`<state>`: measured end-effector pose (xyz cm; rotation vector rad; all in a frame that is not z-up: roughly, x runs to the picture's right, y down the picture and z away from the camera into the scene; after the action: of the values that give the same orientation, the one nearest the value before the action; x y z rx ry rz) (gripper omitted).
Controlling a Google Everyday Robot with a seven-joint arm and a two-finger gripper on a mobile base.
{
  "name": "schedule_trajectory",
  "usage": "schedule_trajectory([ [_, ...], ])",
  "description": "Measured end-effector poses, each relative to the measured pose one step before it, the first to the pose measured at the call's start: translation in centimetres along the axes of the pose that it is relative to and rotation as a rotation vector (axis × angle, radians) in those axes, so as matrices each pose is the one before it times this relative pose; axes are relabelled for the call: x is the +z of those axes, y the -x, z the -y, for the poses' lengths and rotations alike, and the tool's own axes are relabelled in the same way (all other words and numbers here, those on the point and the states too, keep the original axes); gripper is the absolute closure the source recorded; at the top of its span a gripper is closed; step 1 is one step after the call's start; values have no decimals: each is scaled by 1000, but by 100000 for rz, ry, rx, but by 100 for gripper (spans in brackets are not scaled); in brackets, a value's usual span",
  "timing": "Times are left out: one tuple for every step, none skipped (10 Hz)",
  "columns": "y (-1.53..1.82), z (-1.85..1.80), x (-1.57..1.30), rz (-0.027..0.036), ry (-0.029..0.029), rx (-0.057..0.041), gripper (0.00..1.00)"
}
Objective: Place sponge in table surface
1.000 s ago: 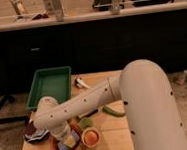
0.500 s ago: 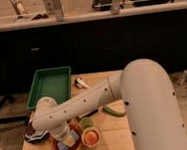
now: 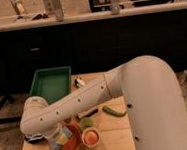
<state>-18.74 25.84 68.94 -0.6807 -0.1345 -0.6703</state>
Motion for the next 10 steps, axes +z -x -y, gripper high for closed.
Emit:
schedule_trajectory([
  [-18, 50, -795, -102, -1731, -120, 100],
  [-352, -8, -972, 62, -2210, 643, 100],
  [-941, 87, -1095, -25, -2646, 1205, 100],
  [-1284, 210, -752, -343, -1622, 1268, 100],
  [-1133, 398, -640, -4, -1444, 1483, 100],
  [-1071, 432, -578, -262, -1022, 1365, 100],
  [-1372, 813, -521, -693, -1192, 2064, 100],
  [-906, 448, -53, -1120, 43, 1247, 100],
  [-545, 263, -22, -746, -106, 701, 100],
  [-488, -3, -55, -270, -376, 248, 100],
])
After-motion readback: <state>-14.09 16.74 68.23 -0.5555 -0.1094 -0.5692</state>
